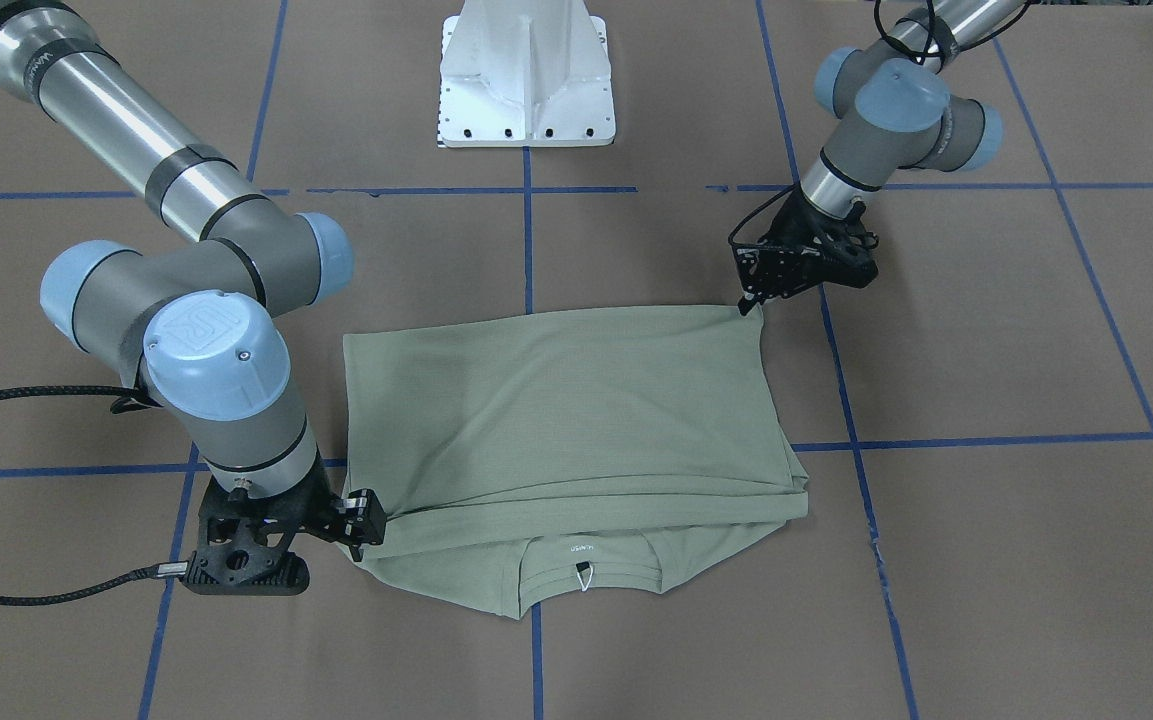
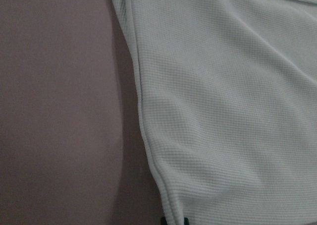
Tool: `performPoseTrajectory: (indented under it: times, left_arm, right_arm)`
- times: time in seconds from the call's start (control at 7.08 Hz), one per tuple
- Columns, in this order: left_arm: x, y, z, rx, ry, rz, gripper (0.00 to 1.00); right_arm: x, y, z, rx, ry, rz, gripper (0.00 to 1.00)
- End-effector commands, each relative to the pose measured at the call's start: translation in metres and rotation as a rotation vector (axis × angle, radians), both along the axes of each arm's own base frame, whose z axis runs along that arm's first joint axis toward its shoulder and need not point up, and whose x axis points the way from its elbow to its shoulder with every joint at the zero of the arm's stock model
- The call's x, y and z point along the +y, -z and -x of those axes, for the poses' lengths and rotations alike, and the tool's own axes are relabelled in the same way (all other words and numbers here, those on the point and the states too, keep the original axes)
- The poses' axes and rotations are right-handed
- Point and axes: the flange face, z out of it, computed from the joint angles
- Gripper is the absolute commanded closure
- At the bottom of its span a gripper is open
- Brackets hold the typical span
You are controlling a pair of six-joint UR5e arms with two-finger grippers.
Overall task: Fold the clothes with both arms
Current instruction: 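Drag the shirt edge with the left gripper away from the robot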
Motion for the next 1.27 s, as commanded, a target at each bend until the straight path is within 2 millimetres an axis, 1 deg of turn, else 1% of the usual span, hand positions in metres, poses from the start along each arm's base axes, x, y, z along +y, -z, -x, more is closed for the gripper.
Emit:
performPoseTrajectory:
  times: [0.0, 0.14, 0.28, 0.42, 0.56, 0.71, 0.85, 0.99, 1.13]
  left_arm:
    - [-0.074, -0.051, 0.062, -0.166, 0.045, -0.135, 1.00]
    - [-0.120, -0.070, 0.081, -0.234, 0.071, -0.173, 1.00]
    - [-0.189, -0.067, 0.082, -0.295, 0.086, -0.224, 1.00]
    - [-0.241, -0.073, 0.071, -0.348, 0.086, -0.215, 1.00]
    - [-0.291, -0.066, 0.070, -0.401, 0.083, -0.229, 1.00]
    - [-0.328, -0.054, 0.065, -0.455, 0.105, -0.239, 1.00]
    - [-0.336, -0.053, 0.074, -0.509, 0.116, -0.289, 1.00]
    - [-0.342, -0.050, 0.091, -0.531, 0.099, -0.339, 1.00]
    - [-0.338, -0.050, 0.094, -0.523, 0.092, -0.353, 0.01]
  right_arm:
    - [0.000, -0.001, -0.001, 0.001, -0.001, 0.001, 0.00]
    - [0.000, -0.002, 0.000, 0.002, 0.000, 0.002, 0.00]
    - [0.000, -0.002, 0.000, 0.002, 0.000, 0.002, 0.00]
    - [0.000, -0.003, 0.000, 0.003, -0.002, 0.003, 0.00]
    - [0.001, -0.006, 0.000, 0.004, 0.000, 0.004, 0.00]
    - [0.002, -0.004, 0.001, 0.001, 0.001, 0.003, 0.00]
    - [0.003, 0.003, 0.000, -0.006, -0.002, -0.003, 0.00]
    - [0.005, 0.005, 0.003, -0.009, 0.002, -0.005, 0.00]
    - [0.012, 0.011, 0.016, -0.029, -0.024, 0.025, 0.00]
